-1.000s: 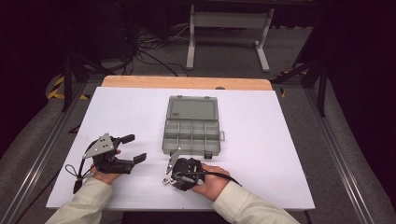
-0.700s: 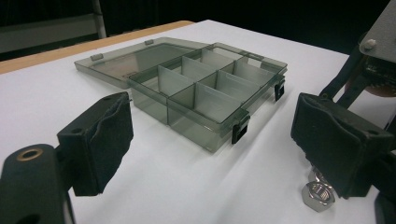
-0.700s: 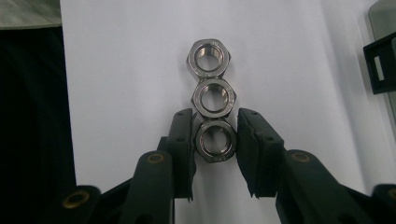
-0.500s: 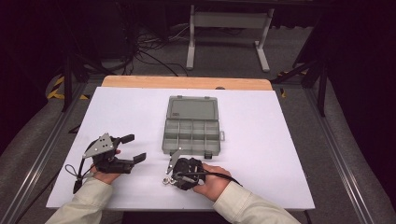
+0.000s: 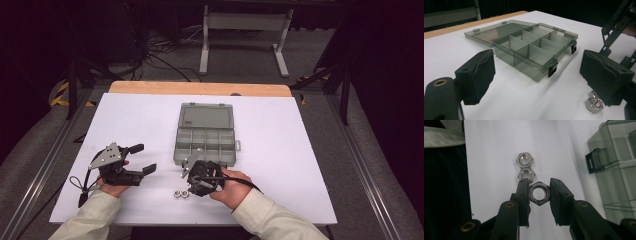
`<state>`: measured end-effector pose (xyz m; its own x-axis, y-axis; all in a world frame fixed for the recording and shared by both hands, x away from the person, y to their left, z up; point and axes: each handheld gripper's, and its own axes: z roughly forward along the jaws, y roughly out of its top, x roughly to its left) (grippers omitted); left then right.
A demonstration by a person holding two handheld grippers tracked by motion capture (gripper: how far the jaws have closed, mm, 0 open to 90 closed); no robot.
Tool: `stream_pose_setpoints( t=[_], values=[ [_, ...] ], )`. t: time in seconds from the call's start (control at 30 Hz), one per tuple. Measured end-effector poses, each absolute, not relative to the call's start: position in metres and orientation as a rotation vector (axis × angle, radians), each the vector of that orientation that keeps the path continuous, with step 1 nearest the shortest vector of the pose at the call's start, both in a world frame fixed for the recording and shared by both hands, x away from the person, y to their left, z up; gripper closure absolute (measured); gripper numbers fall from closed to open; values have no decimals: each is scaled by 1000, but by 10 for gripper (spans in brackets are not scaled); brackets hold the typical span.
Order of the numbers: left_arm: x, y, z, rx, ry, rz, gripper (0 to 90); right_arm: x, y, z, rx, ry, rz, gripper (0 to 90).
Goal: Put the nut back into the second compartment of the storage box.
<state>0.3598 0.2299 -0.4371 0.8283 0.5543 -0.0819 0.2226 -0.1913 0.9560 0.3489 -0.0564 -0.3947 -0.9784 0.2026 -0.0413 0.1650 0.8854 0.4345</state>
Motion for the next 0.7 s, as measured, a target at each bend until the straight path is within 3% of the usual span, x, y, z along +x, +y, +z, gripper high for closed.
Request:
stream_pose_setpoints(
  t=[0.7],
  values=[
    [360,230,-437,1768,598,340,134,380,-65,-354,354,2907,768,700]
  ],
)
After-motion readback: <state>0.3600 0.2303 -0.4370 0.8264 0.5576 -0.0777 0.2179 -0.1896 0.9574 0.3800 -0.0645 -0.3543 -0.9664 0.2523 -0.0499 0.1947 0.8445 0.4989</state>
